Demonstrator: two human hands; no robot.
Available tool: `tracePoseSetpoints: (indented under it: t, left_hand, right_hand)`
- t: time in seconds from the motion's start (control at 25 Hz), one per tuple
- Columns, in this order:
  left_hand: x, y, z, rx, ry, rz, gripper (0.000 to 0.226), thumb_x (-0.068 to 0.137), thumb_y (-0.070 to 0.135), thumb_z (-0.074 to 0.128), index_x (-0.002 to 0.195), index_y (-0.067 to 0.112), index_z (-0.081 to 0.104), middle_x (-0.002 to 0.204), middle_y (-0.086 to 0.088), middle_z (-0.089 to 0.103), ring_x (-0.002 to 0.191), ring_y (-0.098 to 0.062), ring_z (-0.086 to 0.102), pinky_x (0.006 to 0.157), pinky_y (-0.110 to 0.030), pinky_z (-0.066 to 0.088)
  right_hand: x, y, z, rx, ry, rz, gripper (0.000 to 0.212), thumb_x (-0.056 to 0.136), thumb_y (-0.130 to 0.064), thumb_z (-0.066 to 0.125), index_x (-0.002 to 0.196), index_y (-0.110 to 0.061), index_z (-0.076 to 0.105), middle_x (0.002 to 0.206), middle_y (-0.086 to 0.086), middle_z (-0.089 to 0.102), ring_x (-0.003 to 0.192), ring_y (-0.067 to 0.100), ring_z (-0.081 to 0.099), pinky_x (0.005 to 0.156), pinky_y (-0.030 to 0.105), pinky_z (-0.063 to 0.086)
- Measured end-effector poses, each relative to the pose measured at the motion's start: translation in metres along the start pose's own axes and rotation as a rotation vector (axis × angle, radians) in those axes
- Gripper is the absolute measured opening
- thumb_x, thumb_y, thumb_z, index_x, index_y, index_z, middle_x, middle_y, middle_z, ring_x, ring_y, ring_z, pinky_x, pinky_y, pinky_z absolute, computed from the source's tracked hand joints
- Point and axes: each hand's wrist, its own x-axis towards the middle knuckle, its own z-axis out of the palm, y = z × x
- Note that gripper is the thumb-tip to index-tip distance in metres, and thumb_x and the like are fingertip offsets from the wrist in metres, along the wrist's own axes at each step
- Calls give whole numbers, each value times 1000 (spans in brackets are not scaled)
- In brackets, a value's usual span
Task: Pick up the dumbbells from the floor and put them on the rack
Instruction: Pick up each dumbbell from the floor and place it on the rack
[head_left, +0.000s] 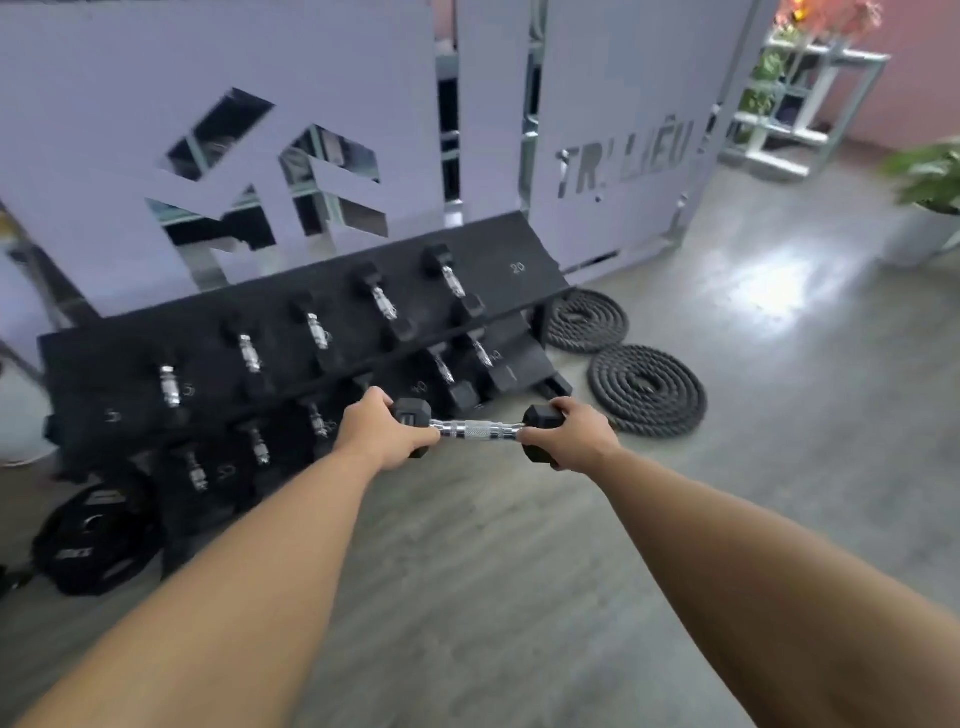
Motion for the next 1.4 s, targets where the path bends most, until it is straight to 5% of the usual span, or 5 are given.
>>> tracePoseSetpoints:
  t: [0.32,0.68,0.96,1.24,1.4]
  left_hand:
    - [59,-102,-168,102,95,-72,65,55,51,91,95,20,51,96,-1,65,76,-21,65,57,-35,51]
    - [169,-191,-247,231,202,-202,70,53,49,91,104,19,53,94,5,59,77,-9,56,55,-27,41]
    - [262,-237,-324,350,263,-254,65,52,55,88,92,23,49,86,5,58,73,-11,54,53,-31,39]
    - [332,-295,-412,446,226,-196,66,55,51,89,101,20,54,89,1,62,77,-19,61,64,-38,55]
    - [370,-336,-453,611,119,-21,64,59,52,87,103,24,49,88,4,60,74,-16,58,52,-31,42]
  right_hand:
    - [33,-127,171,14,-166,-57,76,65,-49,90,130,-22,61,100,-3,68,73,15,72,47,26,59]
    - [124,-180,341,42,-370,-19,75,58,-54,88,121,-20,63,96,-4,71,75,14,73,59,36,66]
    - [205,-264,443,126,-568,87,87,62,-40,94,135,-19,52,119,3,62,106,22,64,62,42,67]
    - [221,-331,546,185,-529,123,73,59,-37,96,118,-17,58,105,1,66,90,18,71,60,41,67]
    - [194,-343,621,149,-427,216,82,58,-44,94,124,-17,55,102,3,69,86,17,71,67,35,64]
